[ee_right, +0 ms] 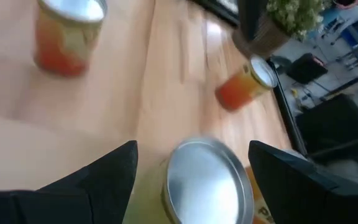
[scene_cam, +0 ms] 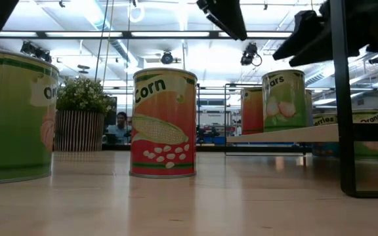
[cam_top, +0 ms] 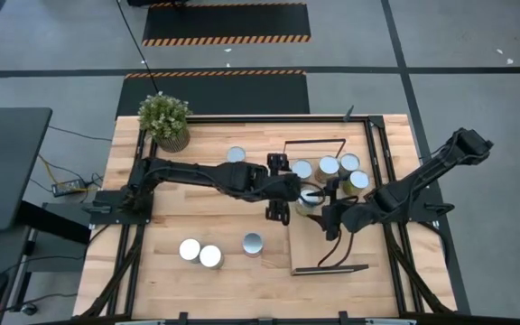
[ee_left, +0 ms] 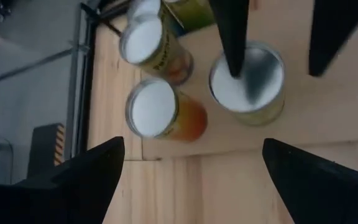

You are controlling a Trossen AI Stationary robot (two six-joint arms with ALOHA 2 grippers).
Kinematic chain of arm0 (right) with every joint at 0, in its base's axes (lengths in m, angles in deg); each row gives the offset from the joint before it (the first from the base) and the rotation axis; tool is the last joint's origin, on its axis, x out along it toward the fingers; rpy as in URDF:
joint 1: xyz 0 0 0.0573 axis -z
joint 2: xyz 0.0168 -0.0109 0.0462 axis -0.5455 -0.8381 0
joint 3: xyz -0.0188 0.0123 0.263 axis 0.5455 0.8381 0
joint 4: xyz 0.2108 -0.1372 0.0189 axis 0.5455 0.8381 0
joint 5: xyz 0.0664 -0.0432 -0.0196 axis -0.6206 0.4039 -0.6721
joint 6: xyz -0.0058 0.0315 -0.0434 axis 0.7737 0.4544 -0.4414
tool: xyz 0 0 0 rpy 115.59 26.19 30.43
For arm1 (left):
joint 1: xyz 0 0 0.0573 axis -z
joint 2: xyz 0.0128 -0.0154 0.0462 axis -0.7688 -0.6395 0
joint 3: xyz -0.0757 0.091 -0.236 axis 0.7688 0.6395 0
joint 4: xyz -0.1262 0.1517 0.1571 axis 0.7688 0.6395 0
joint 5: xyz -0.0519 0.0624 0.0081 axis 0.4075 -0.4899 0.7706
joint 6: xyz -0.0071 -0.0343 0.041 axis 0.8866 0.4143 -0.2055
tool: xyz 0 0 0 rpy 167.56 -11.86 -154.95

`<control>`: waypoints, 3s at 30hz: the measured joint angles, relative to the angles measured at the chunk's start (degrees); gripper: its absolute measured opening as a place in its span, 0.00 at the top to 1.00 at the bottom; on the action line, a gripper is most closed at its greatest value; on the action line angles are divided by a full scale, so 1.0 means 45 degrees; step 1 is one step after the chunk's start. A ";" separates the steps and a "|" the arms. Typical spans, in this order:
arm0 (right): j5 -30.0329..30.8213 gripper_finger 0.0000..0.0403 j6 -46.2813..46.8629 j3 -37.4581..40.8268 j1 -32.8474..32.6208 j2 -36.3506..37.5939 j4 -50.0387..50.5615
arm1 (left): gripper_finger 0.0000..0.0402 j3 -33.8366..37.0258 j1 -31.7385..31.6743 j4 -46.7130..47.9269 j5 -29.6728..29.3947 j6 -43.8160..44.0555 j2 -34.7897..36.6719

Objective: Pick and place cans onto a shelf
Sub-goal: Put the canned pears on the shelf, then adjust the canned peaches on the shelf

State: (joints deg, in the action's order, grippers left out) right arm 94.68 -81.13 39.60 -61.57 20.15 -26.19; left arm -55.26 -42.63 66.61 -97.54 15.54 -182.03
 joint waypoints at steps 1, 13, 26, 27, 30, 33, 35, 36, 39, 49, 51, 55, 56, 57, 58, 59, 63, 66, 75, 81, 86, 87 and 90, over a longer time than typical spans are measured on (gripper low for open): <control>0.0277 0.22 -0.0019 -0.0118 0.0006 -0.0194 0.0396 | 0.04 0.0002 0.0009 0.0289 0.0008 0.0210 -0.0012; 0.1569 0.22 -0.0797 -0.1277 0.1503 -0.2249 0.0814 | 0.04 0.2138 0.0369 -0.0543 -0.0354 0.0698 -0.0100; 0.1620 0.22 0.0091 -0.3097 0.0990 -0.1845 0.3510 | 0.04 0.2384 0.0539 -0.0318 -0.0520 0.1088 0.0522; 0.1762 0.22 0.0534 -0.3214 0.0851 -0.1734 0.4026 | 0.04 0.2515 0.0569 -0.0393 -0.0539 0.1152 0.0603; 0.1808 0.22 0.1825 -0.3263 0.0601 -0.1507 0.5622 | 0.04 0.3007 0.0592 -0.0634 -0.0521 0.1491 0.0656; 0.1791 0.22 0.3041 -0.3265 0.0578 -0.1516 0.6908 | 0.04 0.3795 0.0595 -0.1235 -0.0509 0.1598 0.0656; 0.1782 0.22 0.3753 -0.3270 0.0646 -0.1603 0.7555 | 0.04 0.4246 0.0587 -0.1597 -0.0507 0.1531 0.0651; 0.1681 0.22 0.4045 -0.3264 0.0701 -0.1611 0.7997 | 0.04 0.4402 0.0587 -0.1747 -0.0499 0.1477 0.0651; 0.1194 0.22 0.4739 -0.3268 0.0936 -0.1589 0.8478 | 0.04 0.4712 0.0626 -0.2465 -0.0212 0.1432 0.0651; 0.1124 0.22 0.4880 -0.3253 0.2202 -0.2079 0.8838 | 0.04 0.4799 0.0634 -0.3344 0.0069 0.0991 0.0656; 0.1017 0.22 0.4442 -0.3253 0.2356 -0.2218 0.8299 | 0.04 0.4799 0.0618 -0.3327 0.0071 0.0990 0.0656; 0.0914 0.22 0.3853 -0.3253 0.2427 -0.2281 0.8440 | 0.04 0.4799 0.0611 -0.3123 0.0068 0.0991 0.0657; 0.1104 0.22 0.3935 -0.3253 0.2409 -0.2217 0.8678 | 0.04 0.4804 0.0611 -0.2954 0.0064 0.1000 0.0707; 0.1240 0.23 0.4055 -0.3253 0.2414 -0.2122 0.8910 | 0.04 0.4809 0.0612 -0.2786 0.0063 0.1013 0.0765; 0.1284 0.23 0.4172 -0.3253 0.2414 -0.1993 0.9091 | 0.04 0.4804 0.0630 -0.2768 0.0032 0.1084 0.0818; 0.1291 0.23 0.4259 -0.3253 0.2432 -0.1860 0.9187 | 0.04 0.4804 0.0637 -0.2737 0.0010 0.1096 0.0898; 0.1317 0.23 0.4334 -0.3253 0.2729 -0.1505 0.9511 | 0.04 0.4809 0.0641 -0.2639 -0.0022 0.1281 0.1266; 0.1186 0.23 0.4439 -0.3258 0.3123 -0.1472 1.0042 | 0.04 0.4804 0.0631 -0.2661 -0.0024 0.1446 0.1612; 0.0249 0.23 0.5209 -0.3258 0.4631 -0.1472 1.2076 | 0.04 0.4789 0.0645 -0.2543 0.0117 0.1524 0.2013; 0.0987 0.23 0.5436 -0.3258 0.5585 -0.1472 1.2598 | 0.04 0.4789 0.0645 -0.2473 0.0071 0.1536 0.2064; 0.1130 0.23 0.5015 -0.3258 0.6257 -0.1472 1.2610 | 0.04 0.4789 0.0670 -0.2461 0.0069 0.1539 0.2064; 0.1245 0.23 0.4948 -0.3258 0.6373 -0.1472 1.2612 | 0.04 0.4789 0.0670 -0.2430 0.0071 0.1539 0.2064; 0.1346 0.23 0.4695 -0.3258 0.6725 -0.1472 1.2587 | 0.04 0.4789 0.0670 -0.2352 0.0069 0.1539 0.2064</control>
State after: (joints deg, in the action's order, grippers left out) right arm 100.74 -60.00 24.93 -31.31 13.53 30.45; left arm -33.71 -39.61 56.03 -97.23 22.46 -172.74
